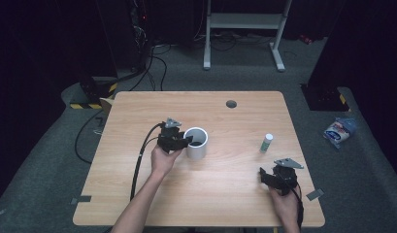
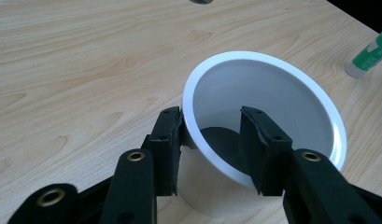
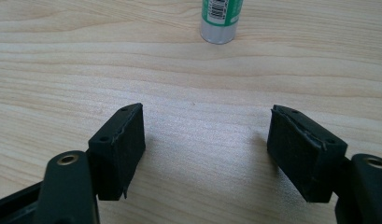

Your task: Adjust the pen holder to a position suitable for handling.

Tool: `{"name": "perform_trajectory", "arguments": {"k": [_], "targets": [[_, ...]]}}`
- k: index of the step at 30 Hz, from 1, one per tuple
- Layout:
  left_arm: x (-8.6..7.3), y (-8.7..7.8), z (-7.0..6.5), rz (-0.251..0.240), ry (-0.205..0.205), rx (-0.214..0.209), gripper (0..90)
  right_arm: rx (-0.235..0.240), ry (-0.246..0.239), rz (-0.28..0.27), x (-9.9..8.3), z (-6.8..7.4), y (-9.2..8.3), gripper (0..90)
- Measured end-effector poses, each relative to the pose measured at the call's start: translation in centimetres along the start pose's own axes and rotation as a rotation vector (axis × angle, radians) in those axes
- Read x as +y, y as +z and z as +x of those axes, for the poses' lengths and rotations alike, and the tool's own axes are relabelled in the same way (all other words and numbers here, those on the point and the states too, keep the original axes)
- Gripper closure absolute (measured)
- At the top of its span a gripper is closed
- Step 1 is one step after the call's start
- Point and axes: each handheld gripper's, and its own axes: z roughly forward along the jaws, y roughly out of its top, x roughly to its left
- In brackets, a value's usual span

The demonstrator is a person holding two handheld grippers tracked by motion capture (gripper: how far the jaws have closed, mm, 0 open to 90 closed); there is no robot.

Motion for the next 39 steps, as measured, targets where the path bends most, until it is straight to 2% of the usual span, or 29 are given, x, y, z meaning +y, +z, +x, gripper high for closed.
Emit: {"name": "perform_trajectory", "arguments": {"k": [10,15,28,29,33,39], "targets": [[-1.1,-1.0,-0.1,-0.019,-0.02,-0.01,58.5,-0.001,-0.001,-0.001,0.0,0.0,0.0,27.6],[-1.6,-1.4,-0.3,-0.026,-0.044,-0.011,58.0,-0.001,-0.001,-0.001,0.0,0.0,0.0,27.6],[-2.3,-1.8,-1.0,-0.042,-0.054,-0.022,56.8,-0.002,0.0,-0.001,0.0,0.0,0.0,27.6],[-2.3,-1.8,-1.0,-0.041,-0.044,-0.02,56.7,-0.002,0.0,-0.001,0.0,0.0,0.0,27.6],[-2.4,-1.9,-1.2,-0.042,-0.054,-0.036,55.9,-0.002,0.0,-0.001,0.0,0.0,0.0,27.6],[-2.6,-1.9,-1.3,-0.041,-0.041,-0.043,55.7,-0.002,0.0,-0.001,0.0,0.0,0.0,27.6]]}}
